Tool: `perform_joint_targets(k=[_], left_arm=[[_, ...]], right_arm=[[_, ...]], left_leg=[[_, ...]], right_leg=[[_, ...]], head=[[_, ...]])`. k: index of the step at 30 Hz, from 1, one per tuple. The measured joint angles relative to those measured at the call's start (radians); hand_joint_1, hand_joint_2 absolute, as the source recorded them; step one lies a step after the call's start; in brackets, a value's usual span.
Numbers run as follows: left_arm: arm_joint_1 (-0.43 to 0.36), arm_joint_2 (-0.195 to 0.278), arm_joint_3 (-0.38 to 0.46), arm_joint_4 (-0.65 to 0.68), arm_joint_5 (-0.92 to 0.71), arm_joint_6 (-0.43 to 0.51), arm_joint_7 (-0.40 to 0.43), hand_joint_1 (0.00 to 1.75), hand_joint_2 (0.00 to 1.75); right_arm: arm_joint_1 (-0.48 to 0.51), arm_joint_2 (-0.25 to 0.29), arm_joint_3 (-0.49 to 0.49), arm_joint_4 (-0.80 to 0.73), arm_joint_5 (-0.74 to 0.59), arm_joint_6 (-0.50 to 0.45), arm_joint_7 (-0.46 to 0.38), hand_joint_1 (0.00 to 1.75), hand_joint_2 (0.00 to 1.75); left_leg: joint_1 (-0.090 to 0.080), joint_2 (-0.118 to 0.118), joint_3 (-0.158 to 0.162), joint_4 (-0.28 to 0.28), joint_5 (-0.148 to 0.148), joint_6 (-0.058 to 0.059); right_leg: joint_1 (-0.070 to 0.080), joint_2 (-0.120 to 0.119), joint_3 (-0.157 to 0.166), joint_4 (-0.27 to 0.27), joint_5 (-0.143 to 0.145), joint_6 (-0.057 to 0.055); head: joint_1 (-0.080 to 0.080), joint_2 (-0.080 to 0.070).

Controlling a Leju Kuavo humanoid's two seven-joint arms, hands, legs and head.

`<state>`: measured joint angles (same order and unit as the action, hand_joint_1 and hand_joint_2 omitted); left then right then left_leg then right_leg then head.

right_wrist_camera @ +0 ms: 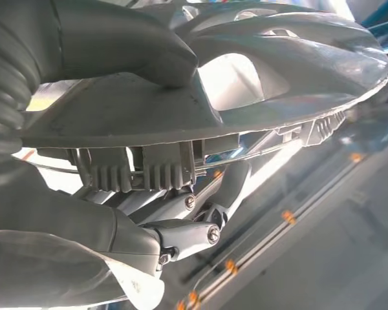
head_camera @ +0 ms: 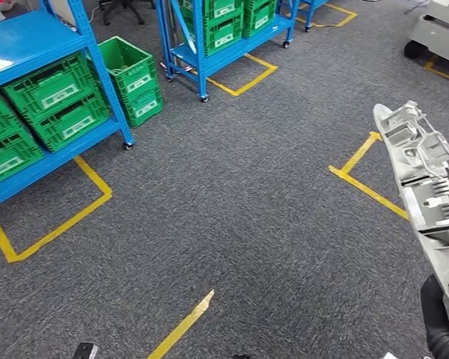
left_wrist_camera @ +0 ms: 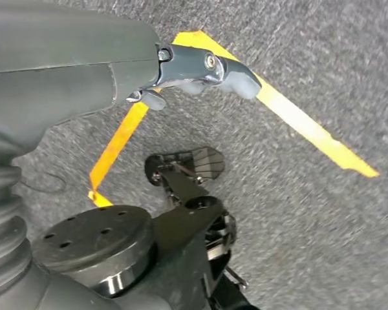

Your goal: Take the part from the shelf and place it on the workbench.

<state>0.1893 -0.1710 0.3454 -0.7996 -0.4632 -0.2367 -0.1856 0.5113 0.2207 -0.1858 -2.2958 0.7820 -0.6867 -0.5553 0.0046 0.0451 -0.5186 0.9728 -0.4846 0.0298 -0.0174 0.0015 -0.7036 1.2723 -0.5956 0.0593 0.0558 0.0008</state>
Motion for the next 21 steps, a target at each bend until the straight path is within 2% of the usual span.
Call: perform_joint_targets(k=[1, 2, 4, 5, 6, 8, 9, 10, 12, 13, 14, 15, 16, 17, 19, 20, 21], left_arm=[[0.002, -0.002, 0.004, -0.004, -0.003, -0.001, 0.001, 0.00, 1.75], [0.005, -0.005, 0.008, -0.011, -0.009, -0.003, 0.004, 0.00, 1.75], [0.013, -0.012, 0.020, -0.031, -0.027, -0.013, 0.013, 0.00, 1.75], [0.019, -0.016, 0.028, -0.042, -0.036, -0.019, 0.017, 0.00, 1.75], [0.024, -0.021, 0.038, -0.053, -0.046, -0.026, 0.020, 0.00, 1.75], [0.031, -0.033, 0.060, -0.074, -0.070, -0.044, 0.021, 0.00, 1.75], [0.034, -0.041, 0.074, -0.083, -0.084, -0.054, 0.019, 0.00, 1.75], [0.035, -0.048, 0.089, -0.090, -0.098, -0.063, 0.017, 0.00, 1.75], [0.040, -0.061, 0.121, -0.099, -0.122, -0.077, 0.013, 0.00, 1.75], [0.044, -0.067, 0.136, -0.103, -0.131, -0.083, 0.012, 0.00, 1.75], [0.047, -0.074, 0.151, -0.106, -0.140, -0.088, 0.012, 0.00, 1.75], [0.049, -0.080, 0.164, -0.111, -0.148, -0.093, 0.011, 0.00, 1.75], [0.050, -0.086, 0.176, -0.116, -0.156, -0.098, 0.009, 0.00, 1.75], [0.050, -0.092, 0.189, -0.122, -0.163, -0.104, 0.007, 0.00, 1.75], [0.050, -0.102, 0.217, -0.136, -0.172, -0.117, 0.003, 0.00, 1.75], [0.050, -0.108, 0.233, -0.143, -0.174, -0.124, 0.001, 0.00, 1.75], [0.049, -0.114, 0.249, -0.150, -0.175, -0.129, 0.000, 0.00, 1.75]], right_arm=[[0.002, 0.006, -0.009, 0.000, 0.000, 0.000, 0.000, 1.75, 1.75], [0.004, 0.013, -0.019, -0.001, -0.002, 0.000, -0.003, 1.75, 1.75], [0.008, 0.032, -0.045, -0.005, -0.009, 0.000, -0.016, 1.75, 1.75], [0.011, 0.043, -0.058, -0.009, -0.013, 0.000, -0.025, 1.75, 1.75], [0.014, 0.054, -0.072, -0.013, -0.017, 0.000, -0.032, 1.75, 1.75], [0.022, 0.073, -0.101, -0.023, -0.020, 0.000, -0.039, 1.75, 1.75], [0.024, 0.082, -0.115, -0.029, -0.019, 0.000, -0.039, 1.75, 1.75], [0.025, 0.088, -0.127, -0.033, -0.017, 0.000, -0.036, 1.75, 1.75], [0.026, 0.100, -0.145, -0.037, -0.010, 0.000, -0.025, 1.75, 1.75], [0.026, 0.105, -0.153, -0.038, -0.006, 0.000, -0.019, 1.75, 1.75], [0.028, 0.108, -0.162, -0.038, -0.002, 0.000, -0.012, 1.75, 1.75], [0.029, 0.111, -0.171, -0.039, 0.000, 0.000, -0.004, 1.75, 1.75], [0.030, 0.113, -0.179, -0.040, 0.002, 0.000, 0.004, 1.75, 1.75], [0.031, 0.115, -0.187, -0.042, 0.003, 0.000, 0.012, 1.75, 1.75], [0.031, 0.117, -0.203, -0.046, 0.002, 0.000, 0.026, 1.75, 1.75], [0.031, 0.118, -0.211, -0.049, 0.002, 0.000, 0.031, 1.75, 1.75], [0.031, 0.119, -0.219, -0.052, 0.001, 0.000, 0.035, 1.75, 1.75]], left_leg=[[0.000, 0.014, 0.000, 0.000, 0.000, -0.001], [-0.001, 0.026, 0.002, 0.001, 0.000, -0.004], [-0.006, 0.046, 0.005, 0.004, -0.003, -0.013], [-0.008, 0.054, 0.007, 0.006, -0.003, -0.019], [-0.010, 0.062, 0.008, 0.007, -0.003, -0.024], [-0.007, 0.072, 0.010, 0.010, -0.006, -0.035], [-0.005, 0.057, 0.006, 0.021, -0.020, -0.041], [-0.002, 0.034, -0.004, 0.050, -0.045, -0.046], [0.001, -0.019, -0.048, 0.165, -0.119, -0.050], [0.001, -0.031, -0.074, 0.232, -0.150, -0.049], [0.001, -0.036, -0.093, 0.280, -0.164, -0.048], [0.000, -0.039, -0.098, 0.296, -0.158, -0.045], [-0.001, -0.043, -0.085, 0.270, -0.132, -0.040], [-0.002, -0.053, -0.059, 0.212, -0.093, -0.032], [-0.004, -0.098, -0.004, 0.087, -0.033, -0.014], [-0.004, -0.115, 0.012, 0.046, -0.023, -0.009], [-0.005, -0.123, 0.018, 0.027, -0.024, -0.006]], right_leg=[[-0.001, -0.006, 0.032, -0.043, 0.021, 0.002], [-0.002, -0.023, 0.081, -0.115, 0.048, 0.002], [0.000, -0.063, 0.164, -0.245, 0.079, -0.007], [0.002, -0.075, 0.181, -0.275, 0.083, -0.016], [0.005, -0.074, 0.181, -0.281, 0.080, -0.025], [0.004, -0.053, 0.173, -0.280, 0.087, -0.042], [0.003, -0.043, 0.172, -0.282, 0.091, -0.049], [0.001, -0.034, 0.172, -0.284, 0.096, -0.056], [0.002, -0.013, 0.167, -0.284, 0.103, -0.067], [0.003, 0.000, 0.163, -0.284, 0.106, -0.070], [0.005, 0.015, 0.160, -0.283, 0.108, -0.071], [0.007, 0.029, 0.159, -0.282, 0.110, -0.072], [0.009, 0.044, 0.158, -0.281, 0.111, -0.071], [0.011, 0.057, 0.158, -0.280, 0.112, -0.070], [0.014, 0.082, 0.155, -0.277, 0.114, -0.065], [0.014, 0.093, 0.150, -0.274, 0.116, -0.061], [0.012, 0.104, 0.143, -0.273, 0.120, -0.055]], head=[[0.000, 0.000], [0.000, 0.000], [-0.001, 0.000], [-0.003, 0.000], [-0.004, 0.000], [-0.006, 0.000], [-0.007, 0.000], [-0.008, 0.000], [-0.011, 0.000], [-0.011, 0.000], [-0.011, 0.000], [-0.011, 0.000], [-0.011, 0.000], [-0.011, 0.000], [-0.010, 0.000], [-0.011, 0.000], [-0.011, 0.000]])
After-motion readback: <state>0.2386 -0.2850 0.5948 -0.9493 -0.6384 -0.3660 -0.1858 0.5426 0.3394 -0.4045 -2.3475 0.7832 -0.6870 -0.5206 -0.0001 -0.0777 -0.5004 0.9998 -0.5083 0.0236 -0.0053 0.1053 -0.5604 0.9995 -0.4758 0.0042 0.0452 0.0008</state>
